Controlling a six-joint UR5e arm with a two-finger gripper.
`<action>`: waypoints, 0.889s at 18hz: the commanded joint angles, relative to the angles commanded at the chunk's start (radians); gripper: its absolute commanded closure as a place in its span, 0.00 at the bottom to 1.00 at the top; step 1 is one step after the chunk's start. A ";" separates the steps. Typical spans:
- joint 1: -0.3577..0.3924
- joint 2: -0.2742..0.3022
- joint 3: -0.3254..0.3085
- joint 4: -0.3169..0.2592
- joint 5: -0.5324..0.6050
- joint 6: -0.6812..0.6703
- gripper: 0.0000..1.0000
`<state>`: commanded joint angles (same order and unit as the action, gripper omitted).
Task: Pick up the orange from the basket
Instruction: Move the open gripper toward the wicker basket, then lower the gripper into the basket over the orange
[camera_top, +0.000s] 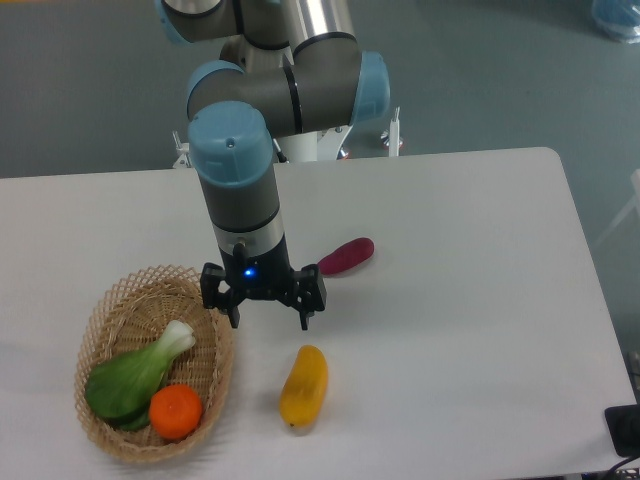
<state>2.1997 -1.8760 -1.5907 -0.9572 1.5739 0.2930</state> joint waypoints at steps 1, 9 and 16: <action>-0.002 -0.006 -0.011 0.003 0.005 -0.003 0.00; -0.023 -0.041 0.002 0.009 0.002 -0.161 0.00; -0.106 -0.094 0.012 0.081 0.009 -0.403 0.00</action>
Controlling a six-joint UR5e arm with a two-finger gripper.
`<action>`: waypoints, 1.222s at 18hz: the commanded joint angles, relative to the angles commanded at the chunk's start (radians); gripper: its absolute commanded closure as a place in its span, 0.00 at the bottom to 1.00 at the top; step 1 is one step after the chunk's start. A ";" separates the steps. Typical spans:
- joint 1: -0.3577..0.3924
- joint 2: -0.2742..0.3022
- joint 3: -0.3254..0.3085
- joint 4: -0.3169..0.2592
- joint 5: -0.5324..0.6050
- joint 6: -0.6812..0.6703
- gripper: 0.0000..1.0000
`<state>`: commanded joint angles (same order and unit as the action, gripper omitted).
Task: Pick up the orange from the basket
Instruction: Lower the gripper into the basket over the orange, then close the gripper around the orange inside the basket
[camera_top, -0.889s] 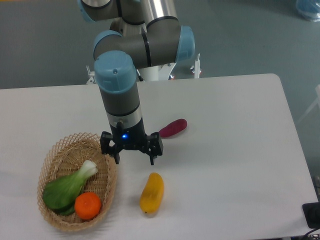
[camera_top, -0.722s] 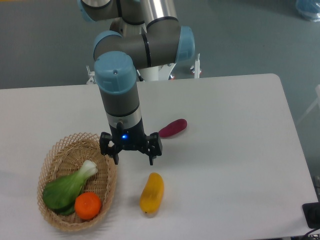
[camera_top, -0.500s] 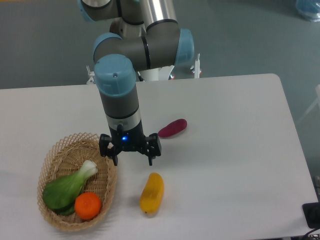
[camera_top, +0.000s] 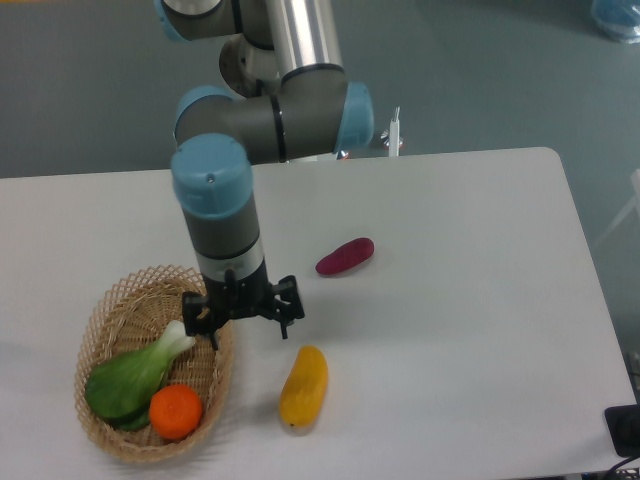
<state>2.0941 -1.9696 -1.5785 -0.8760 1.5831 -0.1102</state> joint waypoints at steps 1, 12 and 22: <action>-0.023 -0.011 0.006 0.000 0.000 -0.015 0.00; -0.134 -0.209 0.138 0.022 0.015 -0.126 0.00; -0.137 -0.261 0.160 0.023 0.043 -0.124 0.00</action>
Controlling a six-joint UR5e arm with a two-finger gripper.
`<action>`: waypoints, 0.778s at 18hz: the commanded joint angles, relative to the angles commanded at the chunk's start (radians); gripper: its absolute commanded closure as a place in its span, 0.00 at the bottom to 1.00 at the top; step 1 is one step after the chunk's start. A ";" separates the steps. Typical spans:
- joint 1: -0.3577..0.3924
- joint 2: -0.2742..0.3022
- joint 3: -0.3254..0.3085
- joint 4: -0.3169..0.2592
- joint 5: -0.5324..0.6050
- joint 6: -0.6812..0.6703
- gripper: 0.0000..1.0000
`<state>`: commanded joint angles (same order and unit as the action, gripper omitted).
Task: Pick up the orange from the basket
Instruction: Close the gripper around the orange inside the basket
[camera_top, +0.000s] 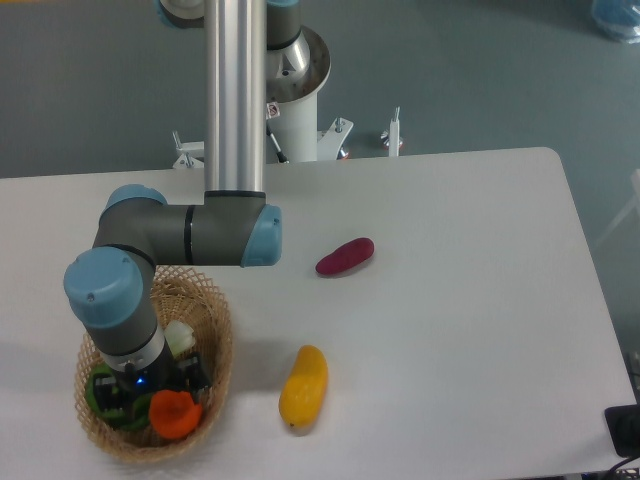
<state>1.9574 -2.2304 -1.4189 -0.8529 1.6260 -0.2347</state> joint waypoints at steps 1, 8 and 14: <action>0.000 -0.002 0.000 0.000 0.000 0.002 0.00; 0.000 -0.012 0.000 -0.002 0.014 0.002 0.00; 0.000 -0.031 0.011 -0.002 0.021 0.000 0.00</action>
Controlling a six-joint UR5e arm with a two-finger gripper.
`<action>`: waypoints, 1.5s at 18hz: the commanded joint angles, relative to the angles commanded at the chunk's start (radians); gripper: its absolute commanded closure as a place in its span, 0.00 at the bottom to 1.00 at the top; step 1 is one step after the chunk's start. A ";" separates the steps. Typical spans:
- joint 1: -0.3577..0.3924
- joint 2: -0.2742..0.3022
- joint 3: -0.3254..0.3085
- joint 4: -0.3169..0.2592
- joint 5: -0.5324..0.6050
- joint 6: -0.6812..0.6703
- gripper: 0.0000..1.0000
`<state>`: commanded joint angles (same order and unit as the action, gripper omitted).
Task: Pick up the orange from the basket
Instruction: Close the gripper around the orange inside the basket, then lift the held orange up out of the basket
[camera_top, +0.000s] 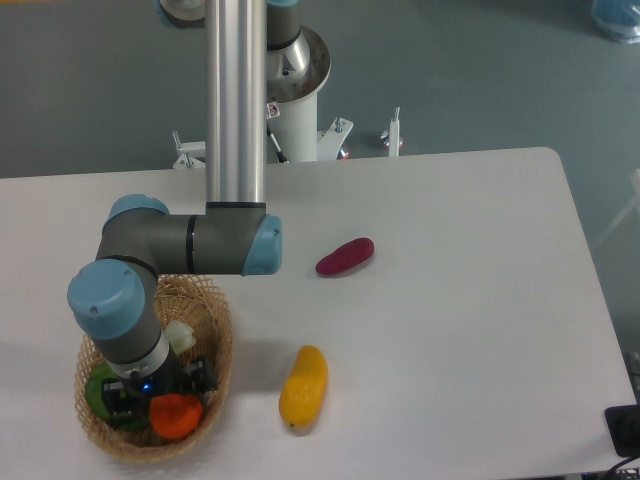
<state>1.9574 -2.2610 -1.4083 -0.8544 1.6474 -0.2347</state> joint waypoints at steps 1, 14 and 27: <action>0.000 -0.002 0.000 0.000 0.002 0.000 0.00; 0.000 0.005 -0.005 0.000 0.018 0.003 0.26; 0.020 0.185 -0.008 -0.012 0.025 0.234 0.26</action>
<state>1.9772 -2.0757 -1.4158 -0.8667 1.6720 -0.0002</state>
